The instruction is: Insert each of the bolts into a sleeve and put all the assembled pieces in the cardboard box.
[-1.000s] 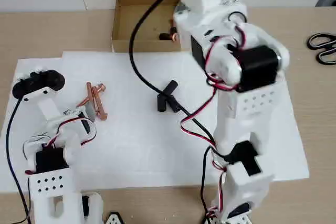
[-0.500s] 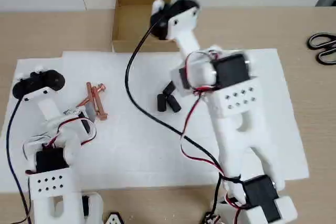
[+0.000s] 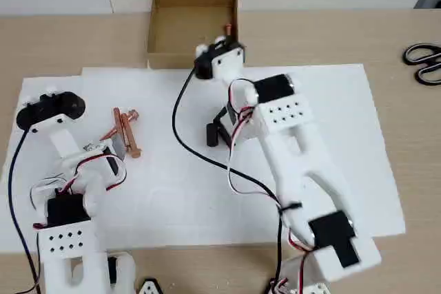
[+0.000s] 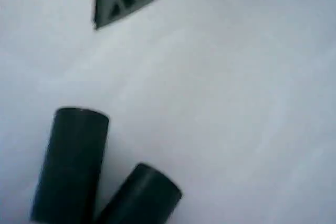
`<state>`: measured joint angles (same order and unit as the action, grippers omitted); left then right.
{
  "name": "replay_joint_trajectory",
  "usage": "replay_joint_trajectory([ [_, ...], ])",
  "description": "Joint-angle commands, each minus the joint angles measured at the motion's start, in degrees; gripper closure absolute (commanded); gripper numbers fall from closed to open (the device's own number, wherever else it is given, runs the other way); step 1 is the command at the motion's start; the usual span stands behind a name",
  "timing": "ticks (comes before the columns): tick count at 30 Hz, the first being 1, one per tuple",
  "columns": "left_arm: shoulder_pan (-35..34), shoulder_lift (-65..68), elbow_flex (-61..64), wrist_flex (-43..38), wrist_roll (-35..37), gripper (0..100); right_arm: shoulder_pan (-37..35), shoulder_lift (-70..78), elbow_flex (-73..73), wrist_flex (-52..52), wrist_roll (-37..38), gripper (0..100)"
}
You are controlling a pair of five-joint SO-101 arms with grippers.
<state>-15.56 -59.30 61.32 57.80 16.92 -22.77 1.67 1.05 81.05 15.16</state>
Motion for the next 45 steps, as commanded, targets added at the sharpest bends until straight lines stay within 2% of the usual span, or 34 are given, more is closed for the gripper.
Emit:
replay_joint_trajectory([
  [1,-0.1,-1.1,-2.3,0.3,-0.4,81,-0.9,3.1,-0.9,-1.9,2.2,77.9],
  [7,-0.1,-1.1,-2.3,0.3,-0.4,81,-4.2,8.6,-2.6,-5.2,2.0,77.9],
  [14,-0.1,-1.1,-1.3,0.0,-0.4,81,-4.7,13.2,-2.8,-9.5,2.2,77.9],
  [29,0.0,-1.1,-0.9,-0.1,-0.4,81,-4.7,24.0,-10.1,-9.7,2.0,78.3],
  [39,0.0,-1.1,-0.9,-0.1,-0.4,81,-4.4,24.2,-10.1,-9.4,2.2,99.8],
  [45,0.0,-1.1,-1.2,0.1,-0.4,81,-3.8,21.3,-10.4,-7.2,2.2,99.5],
])
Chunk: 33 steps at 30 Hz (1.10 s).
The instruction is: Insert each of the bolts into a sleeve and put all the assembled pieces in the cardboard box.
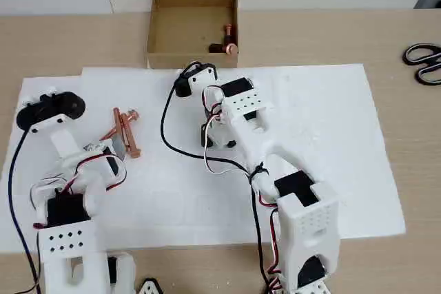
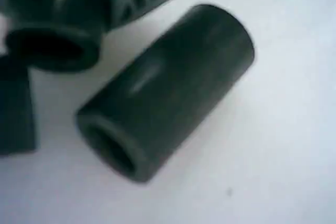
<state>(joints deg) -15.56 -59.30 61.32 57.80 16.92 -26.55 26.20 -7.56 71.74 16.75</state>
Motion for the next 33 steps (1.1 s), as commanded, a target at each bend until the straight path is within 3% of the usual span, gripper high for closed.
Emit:
replay_joint_trajectory([
  [1,0.0,-1.1,-1.3,0.2,-0.5,81,0.2,-4.8,-2.2,3.8,0.6,99.5],
  [6,-0.1,-0.9,-3.0,2.1,-6.2,81,4.0,-13.2,-3.1,7.7,0.7,99.5],
  [14,0.0,1.9,-19.9,12.0,-16.0,81,12.1,-20.3,-3.2,14.2,0.5,99.5],
  [25,-0.4,43.5,-46.0,14.5,-23.6,82,15.1,-20.6,-3.0,18.6,0.5,99.5],
  [33,-0.5,60.9,-56.2,14.1,-24.4,82,15.2,-20.4,-3.0,18.6,0.4,99.5],
])
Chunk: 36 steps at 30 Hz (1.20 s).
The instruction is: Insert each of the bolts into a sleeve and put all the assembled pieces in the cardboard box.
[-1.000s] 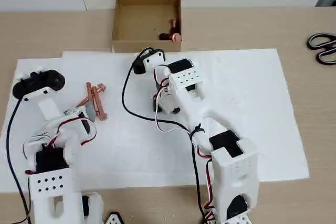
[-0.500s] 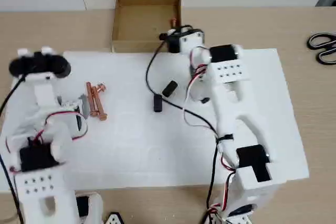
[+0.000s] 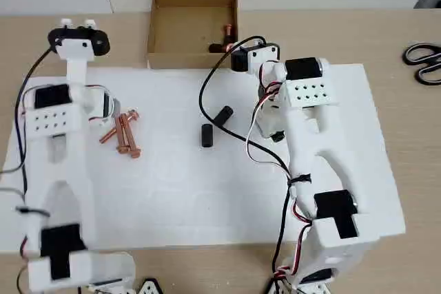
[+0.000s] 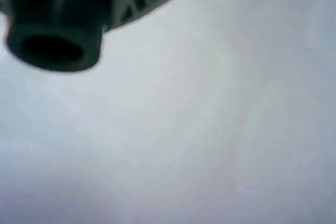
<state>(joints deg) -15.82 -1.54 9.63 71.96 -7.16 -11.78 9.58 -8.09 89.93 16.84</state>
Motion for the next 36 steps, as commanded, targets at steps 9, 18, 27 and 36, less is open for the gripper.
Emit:
replay_joint_trajectory([
  [9,-6.9,17.1,-12.3,0.0,-11.7,82,0.4,-3.6,-2.5,0.4,0.4,99.5],
  [18,-7.6,21.5,-13.5,-0.8,-11.7,82,0.4,-3.6,-2.5,-0.1,0.3,99.5],
  [27,-3.5,21.9,-12.9,-1.0,-10.5,82,0.4,-3.6,-2.4,0.1,0.2,99.5],
  [36,-1.4,21.9,-7.5,-4.3,-10.1,82,0.4,-3.6,-2.4,0.3,0.2,99.5],
])
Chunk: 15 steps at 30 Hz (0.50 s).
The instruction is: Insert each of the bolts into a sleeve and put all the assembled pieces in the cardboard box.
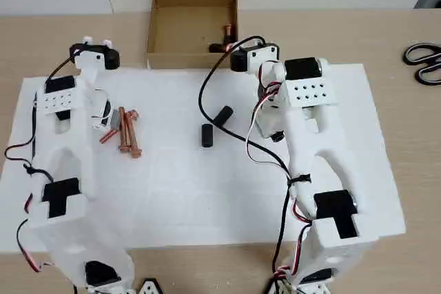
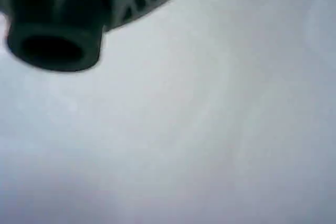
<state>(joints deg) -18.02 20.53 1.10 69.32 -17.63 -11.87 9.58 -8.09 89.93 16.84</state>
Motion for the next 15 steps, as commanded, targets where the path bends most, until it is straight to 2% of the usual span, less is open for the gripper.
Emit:
replay_joint_trajectory([
  [1,0.8,-0.3,1.1,-1.7,1.1,82,0.5,-3.6,-2.4,0.3,0.2,99.5],
  [5,1.1,-0.7,1.3,-1.2,1.8,82,0.5,-3.6,-2.4,0.3,0.3,99.5],
  [15,8.0,-0.8,1.4,1.6,1.8,82,0.6,-3.6,-2.4,0.2,0.4,99.5],
])
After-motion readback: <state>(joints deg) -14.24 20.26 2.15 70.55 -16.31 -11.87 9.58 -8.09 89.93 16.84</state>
